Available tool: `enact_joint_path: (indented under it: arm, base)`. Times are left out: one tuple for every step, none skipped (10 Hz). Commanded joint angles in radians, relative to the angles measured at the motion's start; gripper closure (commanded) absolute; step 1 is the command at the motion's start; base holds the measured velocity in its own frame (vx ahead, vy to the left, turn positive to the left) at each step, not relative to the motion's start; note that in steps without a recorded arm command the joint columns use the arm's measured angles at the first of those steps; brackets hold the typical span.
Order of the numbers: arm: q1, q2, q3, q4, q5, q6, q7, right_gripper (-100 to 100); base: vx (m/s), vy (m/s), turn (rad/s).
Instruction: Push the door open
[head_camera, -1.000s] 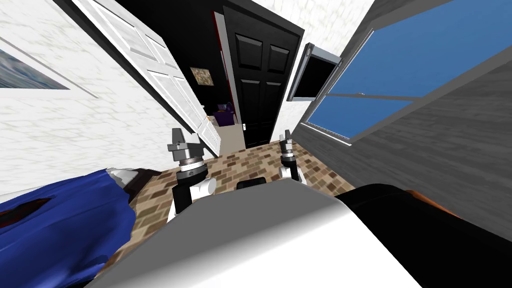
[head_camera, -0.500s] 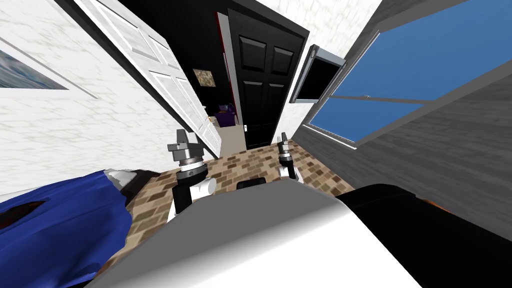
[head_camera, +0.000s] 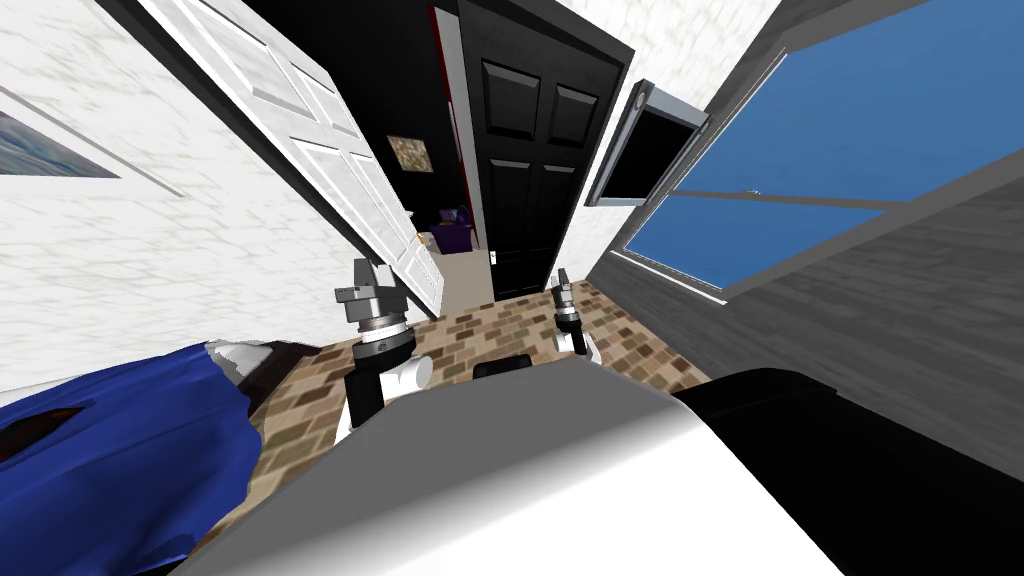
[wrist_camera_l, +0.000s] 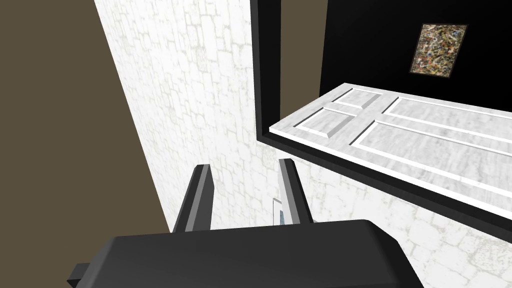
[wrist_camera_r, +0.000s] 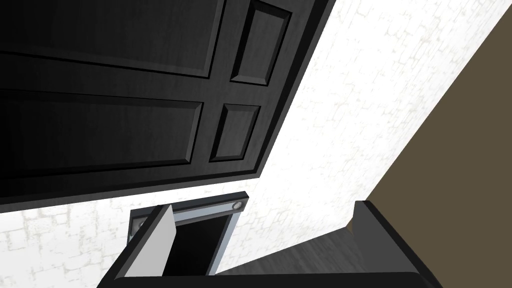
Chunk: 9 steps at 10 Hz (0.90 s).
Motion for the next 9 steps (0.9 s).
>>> enact_joint_path:
  arm:
    - [-0.019,-0.004,-0.003,0.044,-0.003,-0.007,-0.003,-100]
    - [-0.029,-0.006,-0.004,0.068,-0.004,-0.012,-0.004,-100]
    - [-0.038,-0.008,-0.005,0.093,-0.005,-0.016,-0.005,-100]
    - [-0.048,-0.010,-0.006,0.117,-0.006,-0.020,-0.007,-100]
    - [-0.058,-0.011,-0.007,0.142,-0.007,-0.025,-0.008,-100]
    - [-0.069,-0.013,-0.008,0.170,-0.008,-0.030,-0.009,-100]
    - [-0.079,-0.014,-0.008,0.197,-0.009,-0.034,-0.011,-100]
    - [-0.090,-0.015,-0.009,0.223,-0.011,-0.039,-0.012,-100]
    - [-0.100,-0.017,-0.010,0.251,-0.012,-0.044,-0.014,-100]
  base:
    - [0.095,0.013,0.025]
    - [0.111,0.033,0.030]
    - [0.106,0.020,0.024]
    - [0.096,0.012,0.030]
    - [0.091,0.023,0.030]
    - [0.089,0.027,0.031]
    - [0.089,0.006,0.030]
    - [0.096,0.008,0.032]
    - [0.113,0.023,0.028]
